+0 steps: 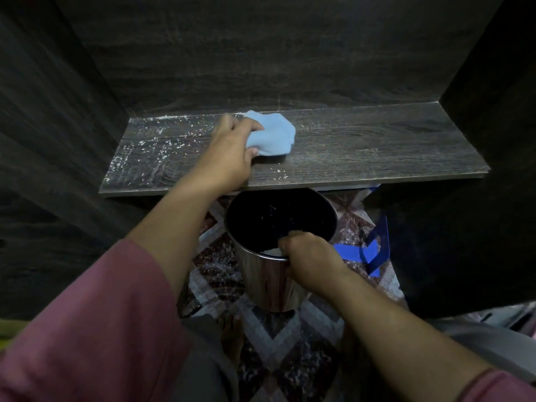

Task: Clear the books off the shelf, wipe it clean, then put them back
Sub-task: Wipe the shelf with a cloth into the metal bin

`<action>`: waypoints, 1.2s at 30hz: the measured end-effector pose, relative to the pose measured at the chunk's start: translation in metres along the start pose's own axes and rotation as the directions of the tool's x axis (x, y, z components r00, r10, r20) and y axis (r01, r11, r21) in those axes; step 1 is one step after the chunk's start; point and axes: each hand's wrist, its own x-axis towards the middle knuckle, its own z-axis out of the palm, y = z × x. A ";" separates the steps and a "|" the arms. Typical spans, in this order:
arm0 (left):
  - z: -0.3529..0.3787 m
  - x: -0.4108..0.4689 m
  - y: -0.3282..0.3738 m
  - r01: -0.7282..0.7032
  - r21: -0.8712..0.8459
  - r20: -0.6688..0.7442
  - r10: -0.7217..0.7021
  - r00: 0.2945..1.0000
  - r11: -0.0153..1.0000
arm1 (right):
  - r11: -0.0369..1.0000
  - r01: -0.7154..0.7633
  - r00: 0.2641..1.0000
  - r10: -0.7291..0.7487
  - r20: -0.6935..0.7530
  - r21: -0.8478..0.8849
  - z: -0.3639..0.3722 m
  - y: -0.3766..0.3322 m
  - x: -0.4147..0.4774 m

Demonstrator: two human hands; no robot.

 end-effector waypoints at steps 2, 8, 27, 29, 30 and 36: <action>0.013 0.006 -0.009 0.033 0.041 -0.031 -0.031 0.999 0.999 | 1.000 -0.001 1.000 0.001 -0.002 0.003 0.001 0.001 0.001; 0.027 0.015 -0.015 -0.002 0.065 0.056 -0.001 0.998 0.998 | 1.000 -0.019 1.000 0.019 -0.003 0.018 0.000 0.005 0.002; -0.017 0.029 -0.018 0.031 -0.006 -0.124 -0.032 0.992 0.999 | 1.000 0.029 0.994 -0.028 -0.104 0.007 -0.004 -0.007 0.008; -0.017 0.051 -0.029 0.039 0.043 -0.169 -0.031 0.985 0.998 | 0.999 0.033 0.992 -0.032 -0.125 0.007 -0.004 -0.006 0.009; -0.017 0.059 -0.034 0.034 0.071 -0.175 -0.021 0.984 0.997 | 0.999 0.034 0.991 -0.033 -0.129 0.010 -0.005 -0.006 0.009; -0.001 0.077 -0.058 -0.017 0.159 -0.007 0.018 1.000 0.987 | 0.999 0.021 0.971 -0.010 -0.239 0.042 -0.001 -0.003 0.014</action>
